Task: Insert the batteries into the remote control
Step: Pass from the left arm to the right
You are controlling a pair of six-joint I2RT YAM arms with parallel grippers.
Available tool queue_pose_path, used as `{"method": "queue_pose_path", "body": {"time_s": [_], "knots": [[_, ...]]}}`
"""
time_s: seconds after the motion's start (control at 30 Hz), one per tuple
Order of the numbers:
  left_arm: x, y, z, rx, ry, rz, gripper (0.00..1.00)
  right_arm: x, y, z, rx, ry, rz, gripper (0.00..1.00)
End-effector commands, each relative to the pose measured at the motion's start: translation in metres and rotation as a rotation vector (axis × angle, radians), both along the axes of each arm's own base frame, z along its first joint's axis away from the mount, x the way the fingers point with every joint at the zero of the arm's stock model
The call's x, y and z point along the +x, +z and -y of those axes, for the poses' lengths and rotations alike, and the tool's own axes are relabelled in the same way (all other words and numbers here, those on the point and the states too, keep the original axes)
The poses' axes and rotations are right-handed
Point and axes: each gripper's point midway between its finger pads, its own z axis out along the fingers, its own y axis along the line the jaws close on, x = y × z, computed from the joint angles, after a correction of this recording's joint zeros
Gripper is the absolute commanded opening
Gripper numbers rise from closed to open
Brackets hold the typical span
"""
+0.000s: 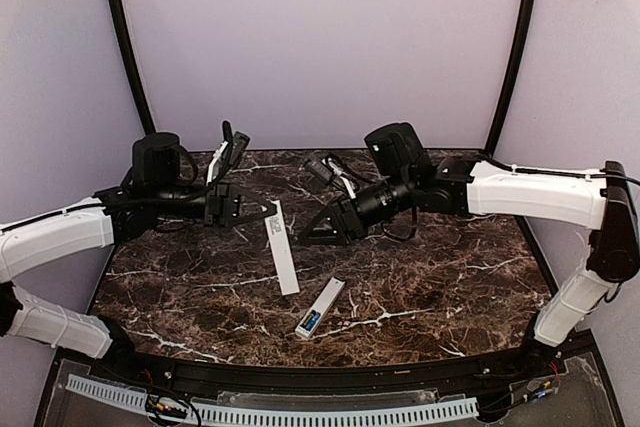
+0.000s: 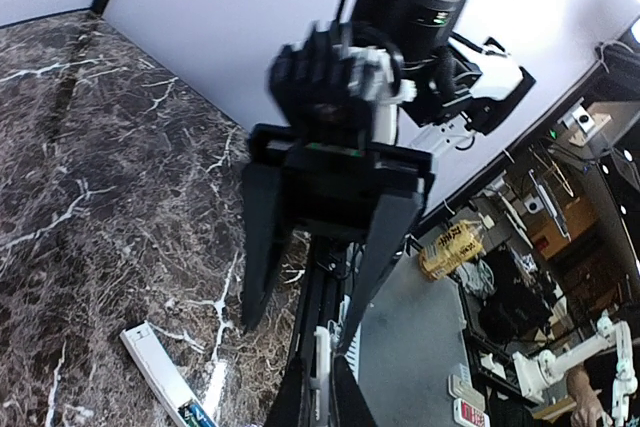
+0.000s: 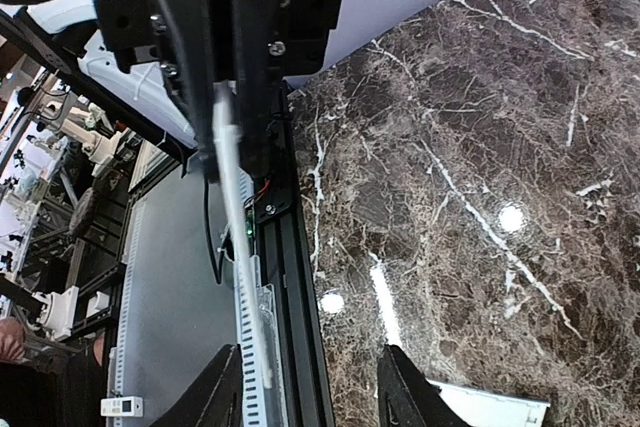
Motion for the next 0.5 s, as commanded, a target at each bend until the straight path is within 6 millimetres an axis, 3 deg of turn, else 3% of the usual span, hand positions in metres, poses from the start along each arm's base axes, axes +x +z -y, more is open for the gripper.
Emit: {"method": "queue_pose_path", "body": {"time_s": [0.0,0.47], "knots": [[-0.012,0.006,0.015,0.016,-0.097,0.031,0.03,-0.012,0.006,-0.007,0.059,0.06,-0.046,0.44],[-0.008,0.002,0.039,0.034,-0.16,0.009,0.02,-0.024,0.004,-0.01,0.091,0.112,-0.075,0.16]]}}
